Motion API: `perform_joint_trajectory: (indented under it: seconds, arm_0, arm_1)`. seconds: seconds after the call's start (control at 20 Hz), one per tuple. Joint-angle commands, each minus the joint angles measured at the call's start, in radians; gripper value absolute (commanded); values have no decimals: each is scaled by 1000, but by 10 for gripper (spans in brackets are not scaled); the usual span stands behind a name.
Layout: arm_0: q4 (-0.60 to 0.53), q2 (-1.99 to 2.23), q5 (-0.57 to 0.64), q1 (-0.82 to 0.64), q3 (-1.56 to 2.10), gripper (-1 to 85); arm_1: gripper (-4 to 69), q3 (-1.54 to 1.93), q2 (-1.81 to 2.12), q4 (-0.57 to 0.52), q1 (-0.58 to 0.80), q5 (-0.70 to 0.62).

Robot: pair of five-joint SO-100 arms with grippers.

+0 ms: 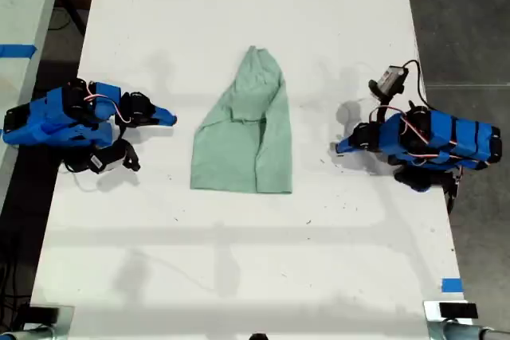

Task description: Fold t shirt

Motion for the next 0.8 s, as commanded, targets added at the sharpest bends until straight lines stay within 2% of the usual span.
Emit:
perform_joint_trajectory:
  seconds: [0.0,0.65,0.75]
  arm_0:
    - [-20,6,-26,0,9,-2]
    - [-20,6,-23,3,9,-2]
    - [-18,6,-26,3,9,-2]
  arm_1:
    - [23,43,15,8,-5,17]
    - [23,43,15,9,-12,49]
    - [43,41,15,8,-11,164]
